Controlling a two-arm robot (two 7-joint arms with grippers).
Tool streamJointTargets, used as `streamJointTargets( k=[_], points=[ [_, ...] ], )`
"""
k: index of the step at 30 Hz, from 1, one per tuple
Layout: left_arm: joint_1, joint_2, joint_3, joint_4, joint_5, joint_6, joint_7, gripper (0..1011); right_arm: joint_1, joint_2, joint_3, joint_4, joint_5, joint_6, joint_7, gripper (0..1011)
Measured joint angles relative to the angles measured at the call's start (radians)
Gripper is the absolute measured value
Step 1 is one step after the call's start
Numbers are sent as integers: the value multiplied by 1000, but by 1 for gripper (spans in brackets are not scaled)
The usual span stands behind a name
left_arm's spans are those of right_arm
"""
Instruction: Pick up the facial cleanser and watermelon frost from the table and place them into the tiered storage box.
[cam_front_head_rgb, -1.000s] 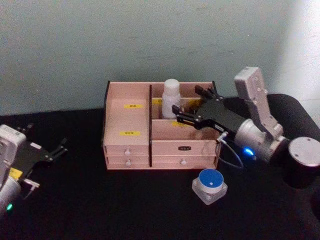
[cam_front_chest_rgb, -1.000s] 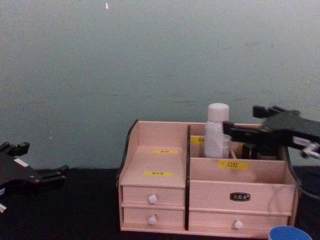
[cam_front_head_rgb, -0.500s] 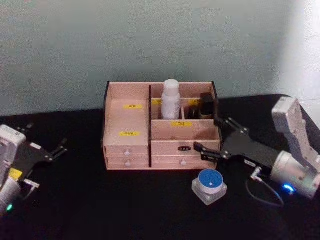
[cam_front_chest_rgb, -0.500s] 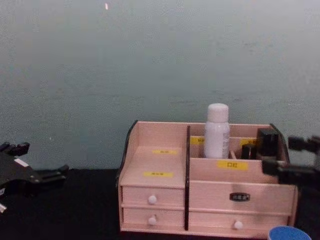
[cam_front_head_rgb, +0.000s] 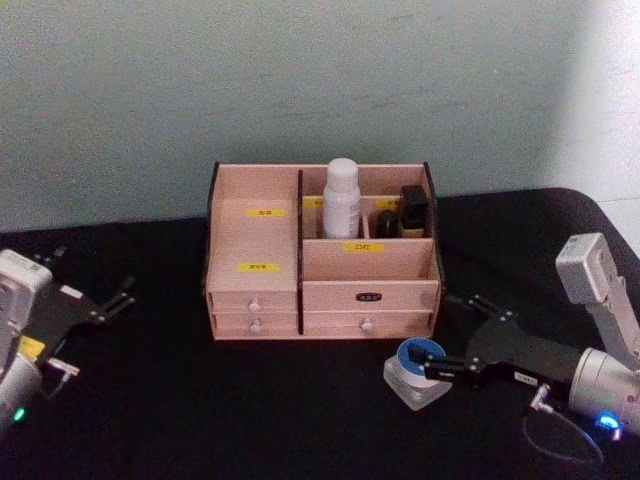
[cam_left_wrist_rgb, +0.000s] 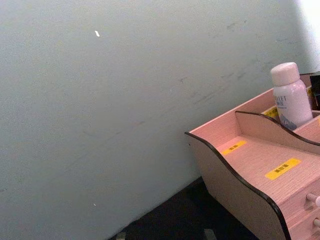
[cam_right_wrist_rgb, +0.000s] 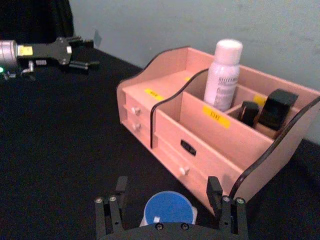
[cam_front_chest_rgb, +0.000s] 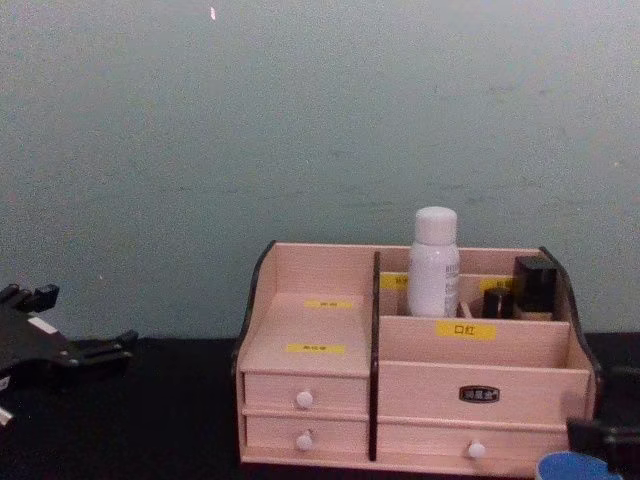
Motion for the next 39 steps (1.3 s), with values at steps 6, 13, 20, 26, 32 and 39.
streamJointTargets(
  k=[6, 13, 20, 26, 32, 39],
  points=[
    [0, 0, 0, 0, 0, 0, 0, 1001, 5, 14, -24, 5, 5, 22, -3, 1000],
    [0, 0, 0, 0, 0, 0, 0, 1001, 26, 20, -53, 26, 4, 40, -3, 1000],
    [0, 0, 0, 0, 0, 0, 0, 1001, 46, 19, -78, 49, 0, 51, -5, 1000],
    [0, 0, 0, 0, 0, 0, 0, 1001, 60, 12, -93, 69, -9, 57, -13, 1000],
    [0, 0, 0, 0, 0, 0, 0, 1001, 71, 7, -104, 86, -16, 61, -15, 1000],
    [0, 0, 0, 0, 0, 0, 0, 1001, 82, -1, -114, 104, -21, 64, -16, 1000]
  ],
)
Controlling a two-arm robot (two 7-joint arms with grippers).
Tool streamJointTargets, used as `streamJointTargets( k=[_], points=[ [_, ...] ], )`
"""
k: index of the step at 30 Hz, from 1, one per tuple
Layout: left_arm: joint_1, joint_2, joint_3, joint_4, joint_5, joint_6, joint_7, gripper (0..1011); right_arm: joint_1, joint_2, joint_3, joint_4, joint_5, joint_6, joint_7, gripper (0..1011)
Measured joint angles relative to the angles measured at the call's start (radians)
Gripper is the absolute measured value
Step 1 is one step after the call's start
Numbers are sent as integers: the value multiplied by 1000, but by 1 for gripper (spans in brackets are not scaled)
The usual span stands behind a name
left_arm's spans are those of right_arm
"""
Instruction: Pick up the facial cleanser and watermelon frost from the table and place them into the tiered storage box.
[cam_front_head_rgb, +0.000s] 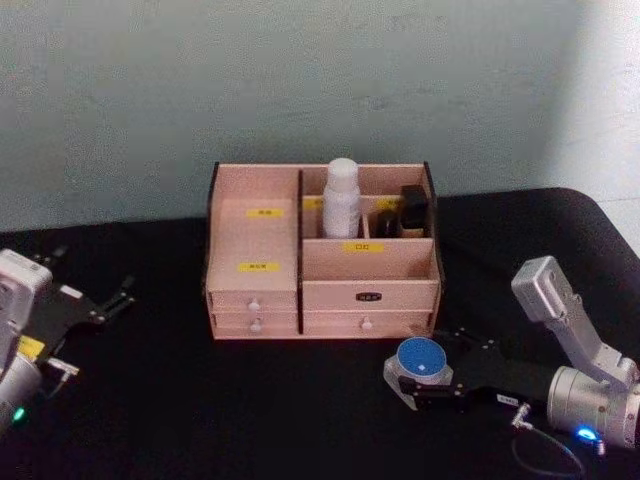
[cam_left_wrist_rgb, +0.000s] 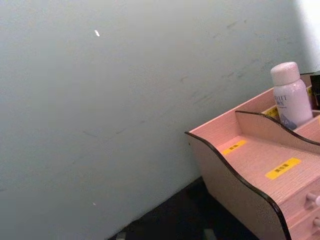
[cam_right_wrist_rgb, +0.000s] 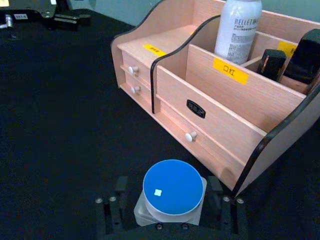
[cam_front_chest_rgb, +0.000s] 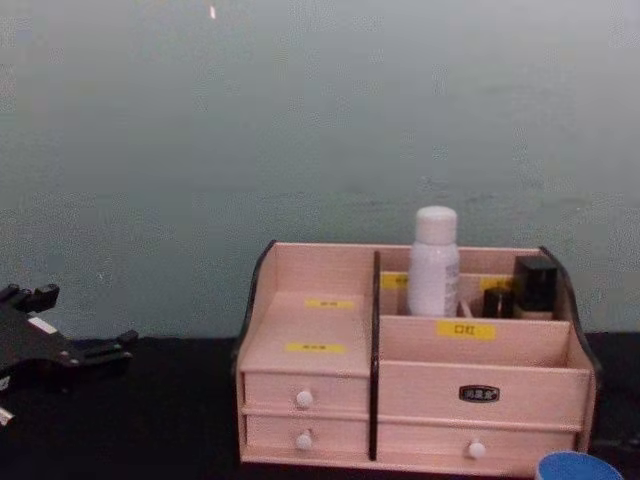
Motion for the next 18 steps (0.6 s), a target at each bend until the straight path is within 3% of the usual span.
streamJointTargets(
  k=[18],
  points=[
    [0, 0, 0, 0, 0, 0, 0, 1001, 28, -16, -13, 38, -1, 13, 4, 1000]
  ],
)
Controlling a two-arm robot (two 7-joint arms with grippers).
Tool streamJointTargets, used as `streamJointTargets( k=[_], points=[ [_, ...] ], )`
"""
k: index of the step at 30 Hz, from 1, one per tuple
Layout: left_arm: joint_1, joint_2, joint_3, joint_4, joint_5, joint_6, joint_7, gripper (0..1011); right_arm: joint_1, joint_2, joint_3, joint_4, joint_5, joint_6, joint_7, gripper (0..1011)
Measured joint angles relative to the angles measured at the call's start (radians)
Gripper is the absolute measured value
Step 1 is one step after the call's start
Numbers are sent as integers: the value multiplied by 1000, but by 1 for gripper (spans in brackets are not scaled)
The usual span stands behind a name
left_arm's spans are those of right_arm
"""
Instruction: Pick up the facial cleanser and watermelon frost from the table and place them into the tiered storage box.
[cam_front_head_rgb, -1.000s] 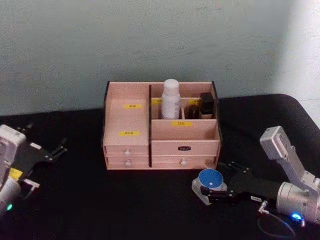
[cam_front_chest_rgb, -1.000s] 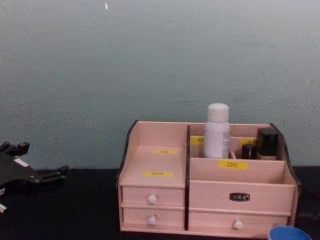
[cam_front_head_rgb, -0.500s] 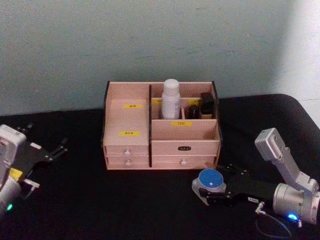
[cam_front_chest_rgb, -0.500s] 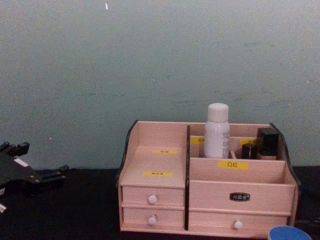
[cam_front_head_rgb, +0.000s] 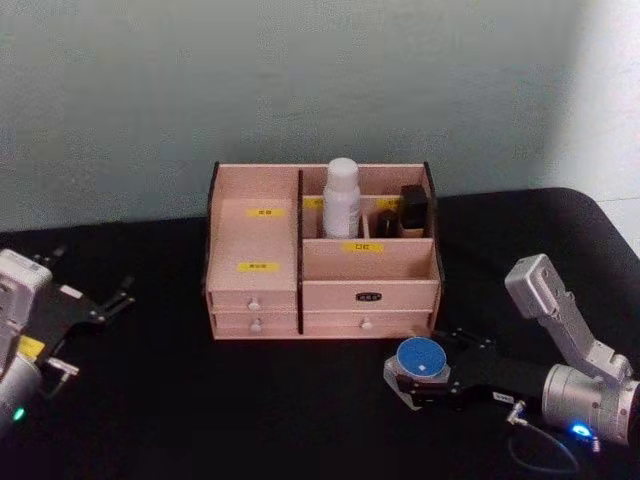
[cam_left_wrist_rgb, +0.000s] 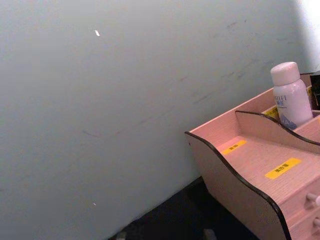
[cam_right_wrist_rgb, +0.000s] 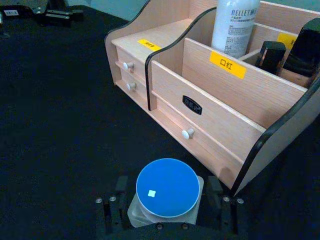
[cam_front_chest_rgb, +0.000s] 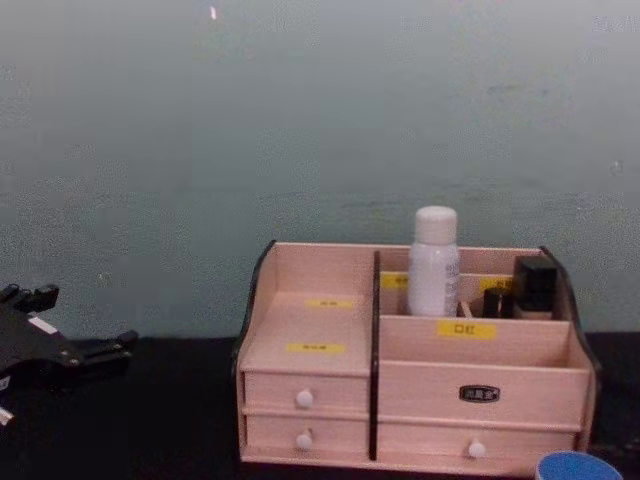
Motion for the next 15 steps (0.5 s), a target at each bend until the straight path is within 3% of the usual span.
streamJointTargets(
  k=[15],
  points=[
    [0, 0, 0, 0, 0, 0, 0, 1001, 9, -4, -4, 7, 10, 10, 0, 1000]
  ],
)
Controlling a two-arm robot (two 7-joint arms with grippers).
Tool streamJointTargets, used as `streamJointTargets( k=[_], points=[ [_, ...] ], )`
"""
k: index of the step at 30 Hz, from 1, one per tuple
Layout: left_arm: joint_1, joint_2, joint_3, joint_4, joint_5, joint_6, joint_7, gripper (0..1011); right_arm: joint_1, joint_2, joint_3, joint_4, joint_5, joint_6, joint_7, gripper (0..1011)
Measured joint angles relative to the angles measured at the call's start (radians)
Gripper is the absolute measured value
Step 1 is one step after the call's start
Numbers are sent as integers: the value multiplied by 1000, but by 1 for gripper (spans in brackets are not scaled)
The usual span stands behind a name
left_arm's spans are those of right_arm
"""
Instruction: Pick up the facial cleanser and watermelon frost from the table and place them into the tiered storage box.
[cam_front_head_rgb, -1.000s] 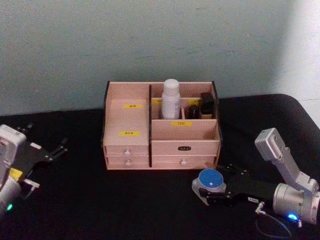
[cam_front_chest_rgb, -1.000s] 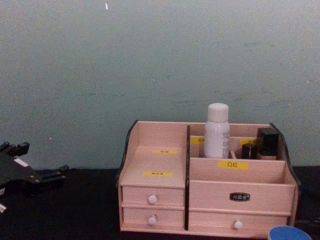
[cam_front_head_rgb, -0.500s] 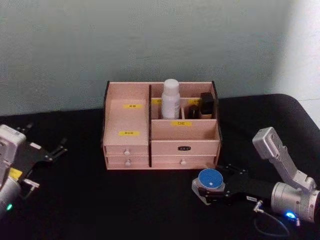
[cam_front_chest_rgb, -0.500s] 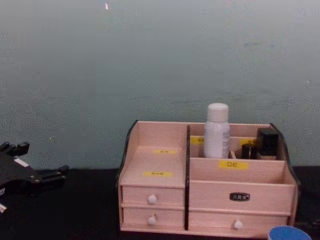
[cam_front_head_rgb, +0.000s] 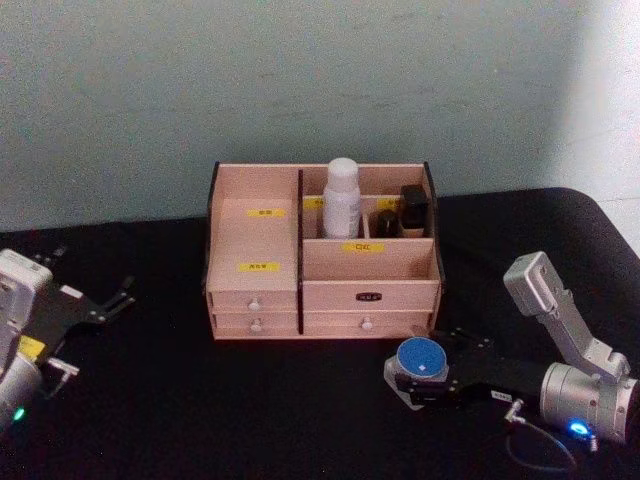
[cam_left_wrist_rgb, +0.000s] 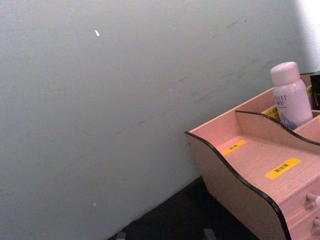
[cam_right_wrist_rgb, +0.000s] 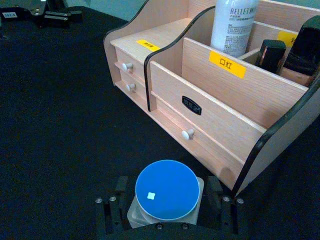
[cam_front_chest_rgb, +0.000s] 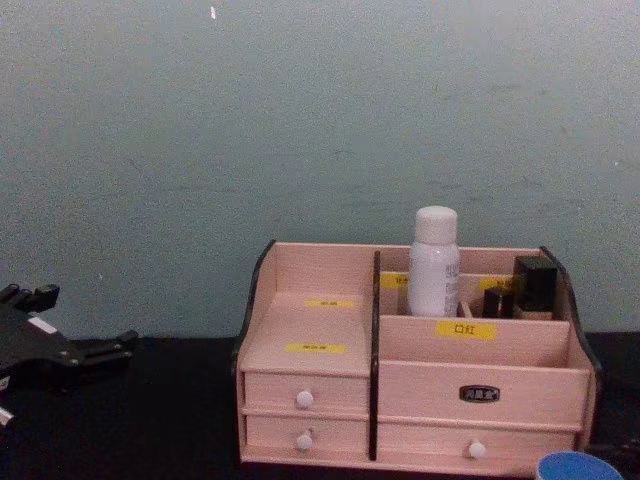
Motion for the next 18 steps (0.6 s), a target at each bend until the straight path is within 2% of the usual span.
streamJointTargets(
  k=[18],
  points=[
    [0, 0, 0, 0, 0, 0, 0, 1001, 8, 1, -7, 7, 14, 18, 2, 1000]
  ],
)
